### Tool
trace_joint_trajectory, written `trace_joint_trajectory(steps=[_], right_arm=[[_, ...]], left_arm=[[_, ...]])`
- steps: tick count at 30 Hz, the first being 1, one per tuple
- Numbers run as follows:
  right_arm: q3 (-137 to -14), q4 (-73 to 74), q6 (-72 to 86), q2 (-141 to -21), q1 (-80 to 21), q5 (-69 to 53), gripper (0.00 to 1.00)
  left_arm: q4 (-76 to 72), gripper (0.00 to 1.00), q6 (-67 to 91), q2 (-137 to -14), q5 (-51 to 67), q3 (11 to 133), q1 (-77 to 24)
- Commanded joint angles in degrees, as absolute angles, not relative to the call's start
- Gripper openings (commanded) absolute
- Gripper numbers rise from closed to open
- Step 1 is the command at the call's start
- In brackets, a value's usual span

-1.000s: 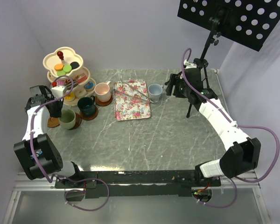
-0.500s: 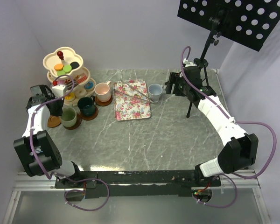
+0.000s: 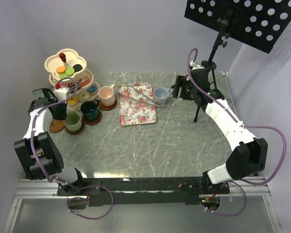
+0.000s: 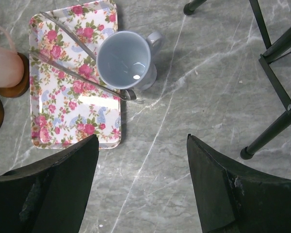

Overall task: Serve the afternoon tea
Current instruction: Place the cup on the coaster.

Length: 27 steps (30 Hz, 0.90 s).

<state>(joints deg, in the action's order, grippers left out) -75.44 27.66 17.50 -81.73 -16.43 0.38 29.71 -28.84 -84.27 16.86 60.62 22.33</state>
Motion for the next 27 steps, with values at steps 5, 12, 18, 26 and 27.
trace_joint_trajectory(steps=[5,12,18,26,27], right_arm=[[-78.31,26.98,15.56,-81.74,-15.56,1.14,0.8],[-79.8,27.51,15.64,-83.75,-14.94,0.71,0.8],[-82.44,27.86,17.14,-90.07,-15.03,0.26,0.78],[-86.83,23.91,15.91,-100.01,-15.12,0.88,0.71],[-88.4,23.99,15.82,-102.37,-15.12,1.05,0.7]], left_arm=[[23.91,0.53,-24.87,-83.5,11.6,61.7,22.41],[22.42,0.74,-21.8,-79.2,12.83,61.09,22.41],[15.93,0.81,-11.27,-71.65,16.77,58.19,22.24],[7.82,0.84,-1.34,-60.92,6.7,51.94,14.6],[7.82,0.84,-0.45,-60.04,4.59,52.03,13.11]])
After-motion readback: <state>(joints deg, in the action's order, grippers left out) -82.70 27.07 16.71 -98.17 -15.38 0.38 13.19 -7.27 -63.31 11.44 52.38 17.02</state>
